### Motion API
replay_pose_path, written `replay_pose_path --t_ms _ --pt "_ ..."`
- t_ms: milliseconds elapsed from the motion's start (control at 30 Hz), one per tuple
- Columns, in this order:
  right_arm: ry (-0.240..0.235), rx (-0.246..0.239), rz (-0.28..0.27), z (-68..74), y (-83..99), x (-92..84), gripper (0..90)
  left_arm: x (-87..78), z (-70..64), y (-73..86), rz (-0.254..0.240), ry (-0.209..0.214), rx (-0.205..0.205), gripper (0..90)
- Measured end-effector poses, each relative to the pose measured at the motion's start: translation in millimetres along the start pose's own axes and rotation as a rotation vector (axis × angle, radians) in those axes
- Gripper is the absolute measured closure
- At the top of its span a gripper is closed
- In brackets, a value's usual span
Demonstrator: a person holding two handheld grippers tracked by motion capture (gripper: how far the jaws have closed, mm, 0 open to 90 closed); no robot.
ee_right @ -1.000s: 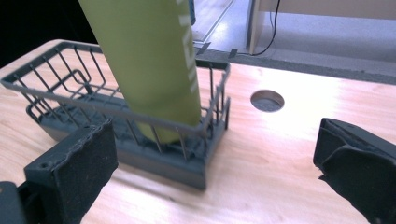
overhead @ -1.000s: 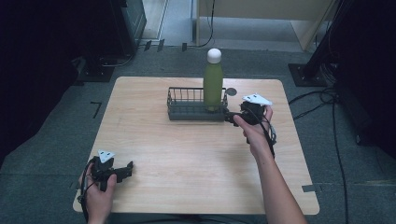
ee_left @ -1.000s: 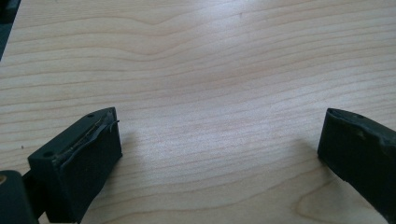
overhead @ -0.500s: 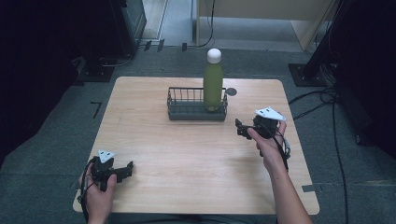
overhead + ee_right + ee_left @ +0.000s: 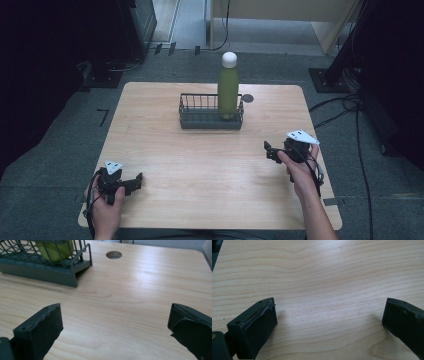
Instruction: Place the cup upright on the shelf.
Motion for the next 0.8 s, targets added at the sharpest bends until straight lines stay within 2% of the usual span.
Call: replay_pose_path --t_ms 467,667,800 --pt "0.030 0.058 0.024 -18.2 38.6 -21.1 0.0 0.0 0.0 0.0 0.000 0.000 0.000 0.0" --pt "0.050 0.076 0.081 -26.9 59.0 -28.3 0.4 0.0 0.0 0.0 0.000 0.000 0.000 0.0" --pt "0.052 0.093 0.091 -31.0 70.9 -35.1 0.4 -0.1 -1.6 0.6 -0.001 -0.002 -0.003 0.0"
Point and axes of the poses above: each handheld gripper's, and its own axes: x roughly forward along the jaws, y roughly out of its underside, z roughly to its left, the point moved 1 cm from there along x, roughly forward along the jaws, and after that the axes turned 14 degrees about -x, right-handed, at the moved point
